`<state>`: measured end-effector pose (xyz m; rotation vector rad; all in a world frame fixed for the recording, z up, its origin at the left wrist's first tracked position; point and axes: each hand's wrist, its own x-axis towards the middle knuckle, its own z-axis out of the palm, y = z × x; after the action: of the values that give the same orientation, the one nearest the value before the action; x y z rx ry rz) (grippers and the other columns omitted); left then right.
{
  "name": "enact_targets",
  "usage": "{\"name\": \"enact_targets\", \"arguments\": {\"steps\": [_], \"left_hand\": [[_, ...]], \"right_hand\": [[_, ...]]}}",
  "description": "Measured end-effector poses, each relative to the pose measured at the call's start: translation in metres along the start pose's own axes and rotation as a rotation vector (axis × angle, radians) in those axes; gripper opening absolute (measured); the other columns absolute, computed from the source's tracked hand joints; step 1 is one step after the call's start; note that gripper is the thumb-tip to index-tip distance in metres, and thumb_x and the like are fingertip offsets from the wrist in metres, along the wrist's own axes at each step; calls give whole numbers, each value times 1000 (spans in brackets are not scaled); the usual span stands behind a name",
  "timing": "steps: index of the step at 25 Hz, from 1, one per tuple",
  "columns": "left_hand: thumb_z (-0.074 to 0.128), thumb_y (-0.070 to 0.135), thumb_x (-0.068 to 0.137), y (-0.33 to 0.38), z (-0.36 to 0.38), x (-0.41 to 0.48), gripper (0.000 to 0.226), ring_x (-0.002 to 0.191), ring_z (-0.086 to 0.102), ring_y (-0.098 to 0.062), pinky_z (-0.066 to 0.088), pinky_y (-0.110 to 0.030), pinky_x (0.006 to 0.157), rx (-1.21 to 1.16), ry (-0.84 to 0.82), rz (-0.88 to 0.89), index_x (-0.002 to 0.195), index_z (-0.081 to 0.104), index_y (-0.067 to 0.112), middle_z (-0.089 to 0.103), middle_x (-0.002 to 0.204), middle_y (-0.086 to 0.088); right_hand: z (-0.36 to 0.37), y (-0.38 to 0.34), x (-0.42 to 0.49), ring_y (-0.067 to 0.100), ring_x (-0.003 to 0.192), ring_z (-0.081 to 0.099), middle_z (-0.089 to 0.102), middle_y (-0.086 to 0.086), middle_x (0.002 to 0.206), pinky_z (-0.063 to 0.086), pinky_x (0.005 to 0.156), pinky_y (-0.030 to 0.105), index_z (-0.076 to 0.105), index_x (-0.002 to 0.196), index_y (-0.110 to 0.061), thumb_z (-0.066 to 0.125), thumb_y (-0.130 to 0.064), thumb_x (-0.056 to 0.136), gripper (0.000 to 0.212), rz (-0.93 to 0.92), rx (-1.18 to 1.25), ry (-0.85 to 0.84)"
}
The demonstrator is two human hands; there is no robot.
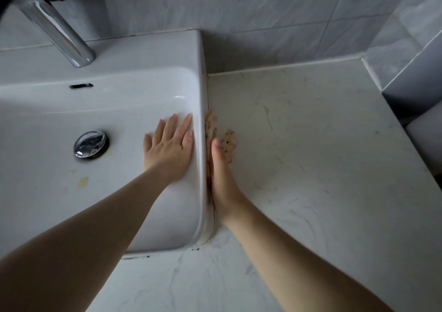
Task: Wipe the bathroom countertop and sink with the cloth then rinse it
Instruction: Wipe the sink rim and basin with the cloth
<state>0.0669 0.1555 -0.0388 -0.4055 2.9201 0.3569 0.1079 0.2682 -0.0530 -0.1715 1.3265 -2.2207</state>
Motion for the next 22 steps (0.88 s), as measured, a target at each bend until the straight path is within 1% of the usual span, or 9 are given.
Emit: {"name": "enact_targets", "arguments": {"steps": [2, 3, 9, 11, 13, 17, 19, 21, 22], "left_hand": [[7, 42, 97, 0, -2, 0, 48, 143, -10, -11, -5, -39, 115, 5, -36, 1, 143, -4, 48, -6, 156, 13], [7, 42, 97, 1, -2, 0, 47, 143, -10, -11, -6, -40, 115, 0, -58, -9, 142, -4, 49, -6, 156, 13], [8, 45, 98, 13, -17, -13, 45, 142, -13, -12, -14, -45, 112, -238, -227, -72, 143, 3, 49, -8, 156, 13], [8, 44, 99, 10, -14, -28, 45, 142, -14, -11, -13, -44, 113, -247, -241, -27, 143, 0, 48, -8, 156, 14], [7, 43, 99, 8, -12, -36, 45, 142, -15, -10, -12, -43, 114, -261, -244, -2, 143, -2, 47, -9, 155, 16], [9, 43, 99, 7, -16, -40, 46, 142, -12, -9, -8, -39, 114, -271, -249, 20, 144, 1, 47, -4, 155, 18], [11, 44, 99, 2, -17, -48, 47, 142, -10, -9, -4, -36, 113, -232, -266, 69, 144, 1, 46, -2, 155, 20], [13, 43, 99, -4, -17, -55, 47, 142, -10, -9, -3, -35, 112, -202, -292, 114, 145, 0, 44, -3, 154, 20], [14, 42, 99, -6, -17, -57, 48, 142, -11, -9, -2, -34, 112, -199, -299, 124, 145, 0, 43, -3, 155, 20]], "right_hand": [[5, 4, -21, 4, 127, 46, 51, -7, 139, 34, 111, 30, 37, 143, -28, 37, -75, 76, 82, -21, 72, 63], [1, 6, -20, 4, 129, 45, 49, -6, 140, 33, 111, 30, 36, 144, -28, 36, -76, 75, 84, -15, 12, 61], [-8, -13, 5, 13, 131, 44, 50, 2, 140, 25, 116, 39, 43, 141, -20, 24, -73, 85, 79, 39, -95, 104], [2, -1, -17, 9, 130, 45, 50, 0, 141, 31, 114, 33, 41, 141, -22, 25, -72, 87, 75, 65, -22, 13], [12, -2, -33, 5, 127, 48, 52, -4, 139, 37, 109, 26, 44, 139, -25, 23, -71, 86, 73, -16, 13, 11], [15, -38, 14, 9, 142, 22, 26, -8, 154, 12, 120, 38, 26, 147, -28, 16, -59, 92, 65, -104, -108, 141], [17, -43, 15, 9, 143, 20, 23, -13, 154, 10, 120, 40, 23, 148, -30, 15, -61, 91, 65, -138, -123, 154], [22, -21, -10, 6, 143, 19, 21, -17, 154, 12, 120, 40, 23, 147, -35, 21, -68, 89, 67, -135, -83, 114], [25, -10, -36, 7, 139, 28, 23, -14, 155, 23, 116, 36, 23, 147, -39, 25, -74, 84, 73, -100, -83, 113]]}}
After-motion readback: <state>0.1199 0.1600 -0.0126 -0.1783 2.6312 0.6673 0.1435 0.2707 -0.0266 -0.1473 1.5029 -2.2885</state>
